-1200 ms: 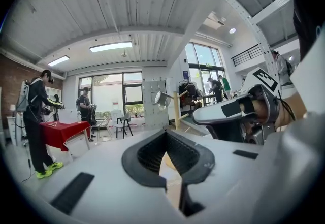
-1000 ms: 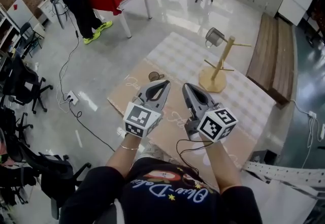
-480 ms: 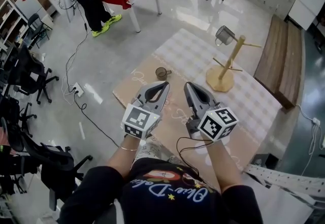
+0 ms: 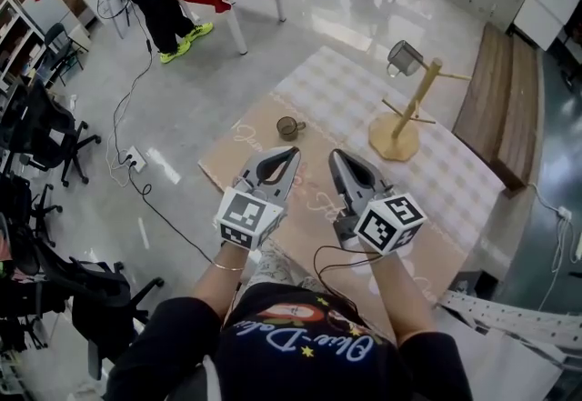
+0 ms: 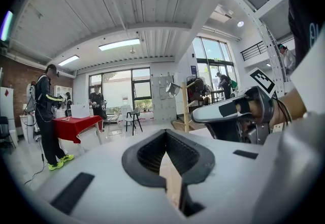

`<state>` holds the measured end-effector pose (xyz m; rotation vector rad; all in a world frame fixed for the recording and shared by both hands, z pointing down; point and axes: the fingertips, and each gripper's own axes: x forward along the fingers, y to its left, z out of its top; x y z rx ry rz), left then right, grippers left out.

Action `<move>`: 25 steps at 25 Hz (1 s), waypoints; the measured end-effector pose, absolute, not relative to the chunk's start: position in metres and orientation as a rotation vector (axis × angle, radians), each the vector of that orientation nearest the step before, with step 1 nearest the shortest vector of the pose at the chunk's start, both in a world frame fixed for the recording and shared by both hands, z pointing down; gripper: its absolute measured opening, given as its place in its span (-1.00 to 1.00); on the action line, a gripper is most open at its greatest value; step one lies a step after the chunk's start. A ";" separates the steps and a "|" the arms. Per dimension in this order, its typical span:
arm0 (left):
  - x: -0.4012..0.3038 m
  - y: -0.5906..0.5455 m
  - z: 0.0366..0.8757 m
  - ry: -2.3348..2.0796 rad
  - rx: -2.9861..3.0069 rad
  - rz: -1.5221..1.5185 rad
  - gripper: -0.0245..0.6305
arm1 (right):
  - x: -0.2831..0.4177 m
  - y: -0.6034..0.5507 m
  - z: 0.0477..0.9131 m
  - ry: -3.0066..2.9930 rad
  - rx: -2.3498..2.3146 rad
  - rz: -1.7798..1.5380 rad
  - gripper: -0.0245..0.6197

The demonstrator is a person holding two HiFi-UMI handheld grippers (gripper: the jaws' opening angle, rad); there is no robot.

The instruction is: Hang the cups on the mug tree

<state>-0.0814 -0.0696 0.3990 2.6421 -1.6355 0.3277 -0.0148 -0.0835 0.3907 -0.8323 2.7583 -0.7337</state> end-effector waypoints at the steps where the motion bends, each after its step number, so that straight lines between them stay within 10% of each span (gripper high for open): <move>1: -0.082 -0.070 0.400 -1.632 2.645 0.326 -0.90 | -0.016 -0.083 0.392 2.761 -0.829 -0.735 -0.89; 25: -0.087 -0.077 0.430 -1.517 2.687 0.326 -0.90 | -0.041 -0.085 0.422 2.837 -0.851 -0.764 -0.89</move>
